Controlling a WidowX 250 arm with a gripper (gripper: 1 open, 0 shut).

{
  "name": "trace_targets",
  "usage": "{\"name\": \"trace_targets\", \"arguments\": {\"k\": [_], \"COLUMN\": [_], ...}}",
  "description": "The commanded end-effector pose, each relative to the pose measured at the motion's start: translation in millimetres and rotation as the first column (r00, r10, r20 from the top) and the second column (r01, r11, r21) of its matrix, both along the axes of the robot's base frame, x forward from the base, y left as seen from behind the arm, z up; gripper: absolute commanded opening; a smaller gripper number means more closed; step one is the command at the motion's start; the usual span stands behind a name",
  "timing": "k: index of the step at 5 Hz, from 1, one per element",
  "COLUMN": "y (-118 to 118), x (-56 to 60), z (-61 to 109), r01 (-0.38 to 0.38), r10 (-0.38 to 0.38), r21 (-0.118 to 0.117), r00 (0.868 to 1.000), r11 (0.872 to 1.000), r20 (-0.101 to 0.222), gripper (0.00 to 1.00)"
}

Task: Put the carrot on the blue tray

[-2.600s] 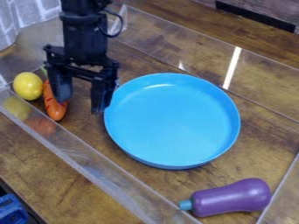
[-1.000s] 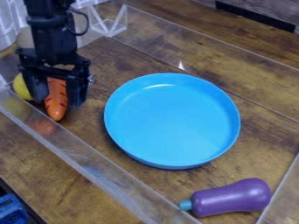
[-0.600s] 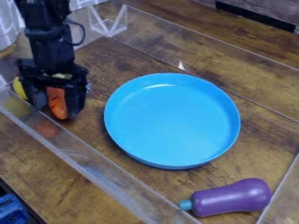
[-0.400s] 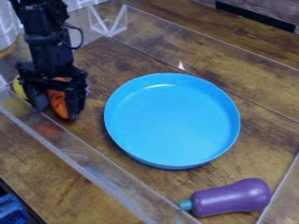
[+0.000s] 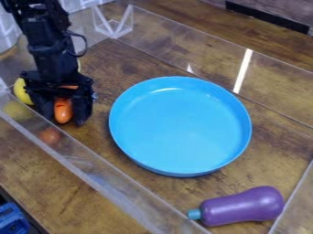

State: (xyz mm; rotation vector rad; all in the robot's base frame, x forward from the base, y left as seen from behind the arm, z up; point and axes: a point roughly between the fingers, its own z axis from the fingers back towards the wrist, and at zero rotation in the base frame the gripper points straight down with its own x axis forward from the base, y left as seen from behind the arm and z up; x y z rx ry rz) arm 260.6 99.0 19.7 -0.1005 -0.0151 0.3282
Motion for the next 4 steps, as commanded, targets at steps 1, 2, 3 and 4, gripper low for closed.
{"name": "trace_targets", "arguments": {"k": [1,2,3,4], "y": [10.6,12.4,20.5,31.9], "x": [4.7,3.3,2.3,1.1], "z": [9.4,20.8,25.3,30.9], "r01": [-0.011,-0.006,-0.015,-0.024], "r10": [0.010,0.004,0.013,0.021], "r21": [0.018,0.025,0.034,0.041], "r00": [0.999,0.999,0.998,0.997], "r11": [1.000,1.000,0.999,0.999], "r20": [0.037,0.054,0.064,0.079], "gripper": [0.00,0.00,0.00,0.00]}}
